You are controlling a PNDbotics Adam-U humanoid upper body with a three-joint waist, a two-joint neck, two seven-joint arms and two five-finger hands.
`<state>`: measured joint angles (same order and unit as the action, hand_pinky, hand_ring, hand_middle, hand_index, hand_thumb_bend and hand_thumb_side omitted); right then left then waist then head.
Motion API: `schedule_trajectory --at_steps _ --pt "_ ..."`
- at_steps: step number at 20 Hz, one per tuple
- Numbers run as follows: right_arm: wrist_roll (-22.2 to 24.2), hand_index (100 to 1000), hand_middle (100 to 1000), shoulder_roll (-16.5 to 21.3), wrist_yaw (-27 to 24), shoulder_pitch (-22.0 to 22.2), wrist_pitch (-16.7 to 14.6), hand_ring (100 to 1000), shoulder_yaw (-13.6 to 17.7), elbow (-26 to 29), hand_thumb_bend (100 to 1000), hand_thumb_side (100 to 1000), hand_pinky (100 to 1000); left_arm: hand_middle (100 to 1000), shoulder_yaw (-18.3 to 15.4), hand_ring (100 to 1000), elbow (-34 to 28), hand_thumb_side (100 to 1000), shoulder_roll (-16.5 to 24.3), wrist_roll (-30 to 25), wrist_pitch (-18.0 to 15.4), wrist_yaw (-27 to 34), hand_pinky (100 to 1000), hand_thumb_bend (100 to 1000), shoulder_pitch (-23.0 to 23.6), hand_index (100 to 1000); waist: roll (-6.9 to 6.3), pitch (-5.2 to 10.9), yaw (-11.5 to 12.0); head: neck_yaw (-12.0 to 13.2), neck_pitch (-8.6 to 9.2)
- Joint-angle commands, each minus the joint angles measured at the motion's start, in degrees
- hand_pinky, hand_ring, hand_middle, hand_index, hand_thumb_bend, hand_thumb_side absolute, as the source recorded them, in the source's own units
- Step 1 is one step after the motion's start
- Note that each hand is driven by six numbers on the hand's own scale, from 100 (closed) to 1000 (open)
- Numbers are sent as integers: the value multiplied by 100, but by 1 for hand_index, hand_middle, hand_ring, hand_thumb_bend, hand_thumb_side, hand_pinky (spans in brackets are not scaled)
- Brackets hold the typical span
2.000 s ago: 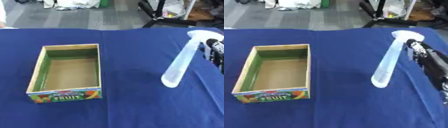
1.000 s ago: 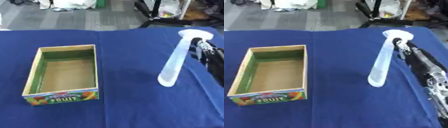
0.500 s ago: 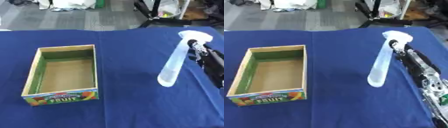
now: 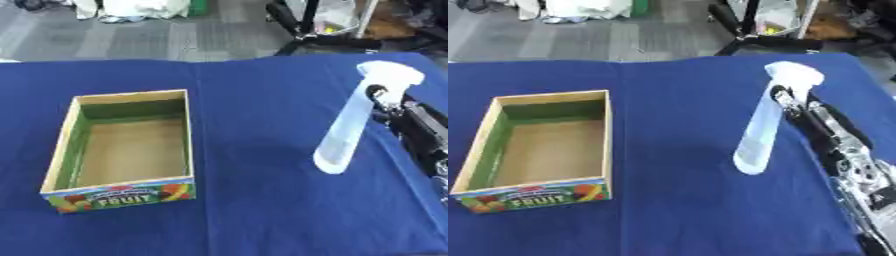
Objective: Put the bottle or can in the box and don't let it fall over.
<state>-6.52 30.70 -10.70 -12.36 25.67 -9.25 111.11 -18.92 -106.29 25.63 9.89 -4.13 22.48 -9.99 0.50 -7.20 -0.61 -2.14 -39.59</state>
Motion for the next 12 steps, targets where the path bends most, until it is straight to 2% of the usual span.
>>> schedule_trajectory --at_steps 1,4,8,12 --pt "18 1000 1000 50 32 -78 -34 1000 11 -9 100 852 1000 1000 -1 1000 -60 557 137 -25 -8 28 899 668 -48 781 -19 33 1 39 117" --pt "38 1000 1000 25 28 -85 -46 1000 -3 -63 100 855 1000 1000 -2 1000 -57 557 138 -27 -12 28 899 667 -46 781 -21 31 0 88 127" --pt "71 1000 1000 6 40 -99 -68 1000 -26 -109 100 859 1000 1000 -1 1000 -55 557 134 -33 -14 29 899 667 -46 781 -29 20 -6 339 171" --pt "81 1000 1000 -15 58 -128 -53 1000 -49 -183 100 865 1000 1000 -3 1000 -52 558 132 -37 -20 28 899 665 -41 780 -42 -1 -7 346 166"
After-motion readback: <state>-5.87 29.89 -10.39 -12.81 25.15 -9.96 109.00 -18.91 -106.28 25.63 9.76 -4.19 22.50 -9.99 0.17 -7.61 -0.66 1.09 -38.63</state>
